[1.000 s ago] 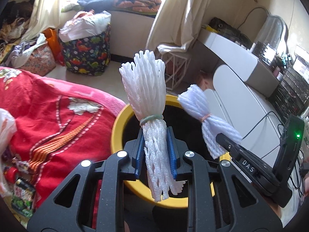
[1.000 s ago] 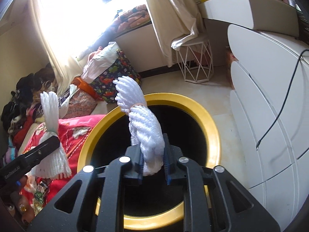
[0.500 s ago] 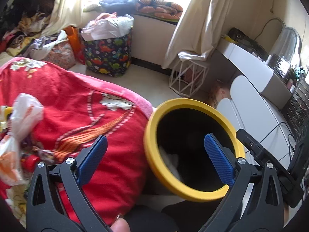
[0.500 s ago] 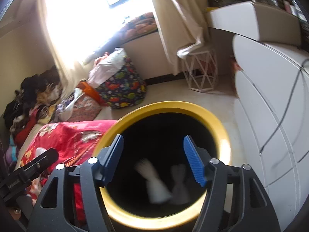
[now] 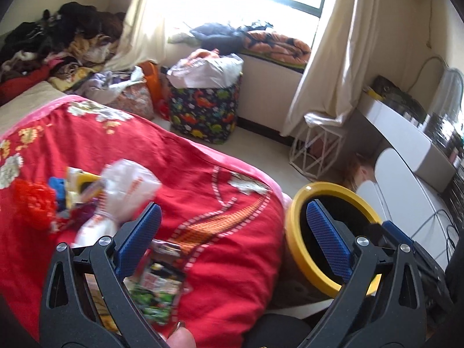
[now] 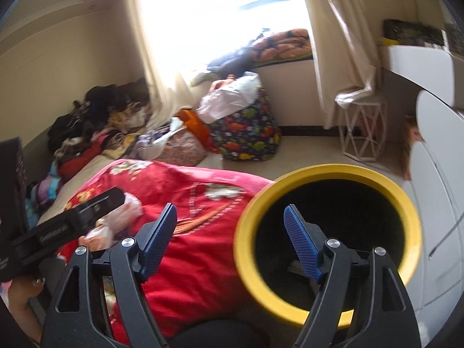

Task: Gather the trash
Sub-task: 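Move both tools back over the bed toward the red plastic bag, then grasp the red plastic bag with the left tool while the right tool grasps a white bag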

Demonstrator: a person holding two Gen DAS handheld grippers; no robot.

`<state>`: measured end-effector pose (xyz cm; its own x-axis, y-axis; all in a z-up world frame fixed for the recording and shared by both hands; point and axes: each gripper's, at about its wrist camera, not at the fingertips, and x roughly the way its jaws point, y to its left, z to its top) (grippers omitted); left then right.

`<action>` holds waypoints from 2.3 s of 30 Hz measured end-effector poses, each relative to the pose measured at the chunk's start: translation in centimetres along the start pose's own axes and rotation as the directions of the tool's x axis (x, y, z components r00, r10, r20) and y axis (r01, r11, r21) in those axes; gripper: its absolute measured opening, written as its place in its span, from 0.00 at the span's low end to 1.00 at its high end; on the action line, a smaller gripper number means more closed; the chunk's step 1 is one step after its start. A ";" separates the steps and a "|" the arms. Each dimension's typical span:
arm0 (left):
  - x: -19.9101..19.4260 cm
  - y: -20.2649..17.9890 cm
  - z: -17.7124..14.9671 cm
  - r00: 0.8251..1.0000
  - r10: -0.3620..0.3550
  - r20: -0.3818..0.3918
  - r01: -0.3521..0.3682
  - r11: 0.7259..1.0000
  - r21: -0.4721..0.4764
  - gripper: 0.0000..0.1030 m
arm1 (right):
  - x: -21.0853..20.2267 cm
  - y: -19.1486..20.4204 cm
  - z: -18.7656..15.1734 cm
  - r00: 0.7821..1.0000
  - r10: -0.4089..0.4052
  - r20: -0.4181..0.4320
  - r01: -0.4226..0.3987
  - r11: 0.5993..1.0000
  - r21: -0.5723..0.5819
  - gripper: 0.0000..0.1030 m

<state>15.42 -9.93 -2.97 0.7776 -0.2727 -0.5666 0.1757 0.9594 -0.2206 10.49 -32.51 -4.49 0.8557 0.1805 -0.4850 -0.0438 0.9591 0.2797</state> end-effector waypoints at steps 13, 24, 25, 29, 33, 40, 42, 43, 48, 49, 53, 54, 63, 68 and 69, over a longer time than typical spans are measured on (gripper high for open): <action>-2.4 7.9 0.8 0.988 0.142 0.056 -0.134 0.982 -0.131 0.89 | 1.5 8.1 -1.0 0.990 0.128 -0.053 -0.135 0.980 -0.144 0.77; -3.7 17.6 0.8 0.950 0.312 0.017 -0.291 0.903 -0.317 0.89 | 4.7 15.5 -2.8 0.953 0.247 -0.175 -0.285 0.926 -0.246 0.78; -3.8 18.5 0.6 0.949 0.315 0.004 -0.295 0.894 -0.337 0.89 | 5.1 16.2 -3.1 0.950 0.252 -0.186 -0.295 0.919 -0.262 0.78; -3.6 21.3 0.5 0.953 0.300 -0.037 -0.289 0.869 -0.400 0.89 | 6.7 19.1 -4.5 0.930 0.276 -0.244 -0.342 0.892 -0.296 0.78; -2.7 23.2 0.3 0.965 0.248 -0.082 -0.257 0.850 -0.459 0.89 | 7.9 21.0 -5.3 0.920 0.278 -0.275 -0.359 0.880 -0.312 0.77; -0.8 25.9 -1.0 0.973 0.171 -0.154 -0.229 0.778 -0.585 0.89 | 10.2 22.8 -6.4 0.909 0.256 -0.329 -0.360 0.881 -0.306 0.36; -0.3 26.0 -1.5 0.973 0.159 -0.169 -0.230 0.763 -0.604 0.85 | 10.6 23.0 -6.8 0.896 0.260 -0.360 -0.380 0.868 -0.319 0.07; -0.1 26.1 -1.7 0.973 0.150 -0.172 -0.225 0.761 -0.609 0.82 | 10.6 23.1 -7.0 0.889 0.266 -0.373 -0.391 0.863 -0.318 0.07; 0.3 25.7 -2.7 0.977 0.118 -0.178 -0.204 0.763 -0.613 0.52 | 9.6 23.5 -8.1 0.881 0.287 -0.376 -0.425 0.830 -0.362 0.05; 0.2 25.6 -2.8 0.978 0.115 -0.174 -0.199 0.765 -0.612 0.49 | 9.4 23.6 -8.3 0.883 0.286 -0.372 -0.425 0.824 -0.375 0.05; -1.0 25.0 -2.8 0.984 0.118 -0.134 -0.175 0.782 -0.599 0.42 | 8.5 23.8 -8.3 0.889 0.288 -0.357 -0.427 0.804 -0.414 0.05; -1.6 24.7 -2.7 0.986 0.123 -0.114 -0.166 0.791 -0.588 0.41 | 8.3 23.8 -8.2 0.889 0.294 -0.352 -0.430 0.803 -0.414 0.05; -5.1 22.7 -1.5 0.989 0.147 -0.026 -0.139 0.842 -0.521 0.41 | 6.2 23.3 -6.9 0.891 0.340 -0.301 -0.445 0.783 -0.434 0.05; -6.0 21.7 -0.8 0.987 0.161 -0.005 -0.144 0.866 -0.479 0.40 | 5.2 23.2 -6.2 0.893 0.354 -0.279 -0.446 0.780 -0.439 0.05; -6.2 21.4 -0.7 0.987 0.164 0.001 -0.144 0.871 -0.470 0.40 | 5.0 23.2 -6.2 0.893 0.356 -0.274 -0.446 0.780 -0.439 0.05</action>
<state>13.91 12.22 -4.69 0.7966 -0.1120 -0.5941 -0.2424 0.8410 -0.4837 10.52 -8.00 -5.53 0.6073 0.5624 -0.5612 -0.6420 0.7635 0.0704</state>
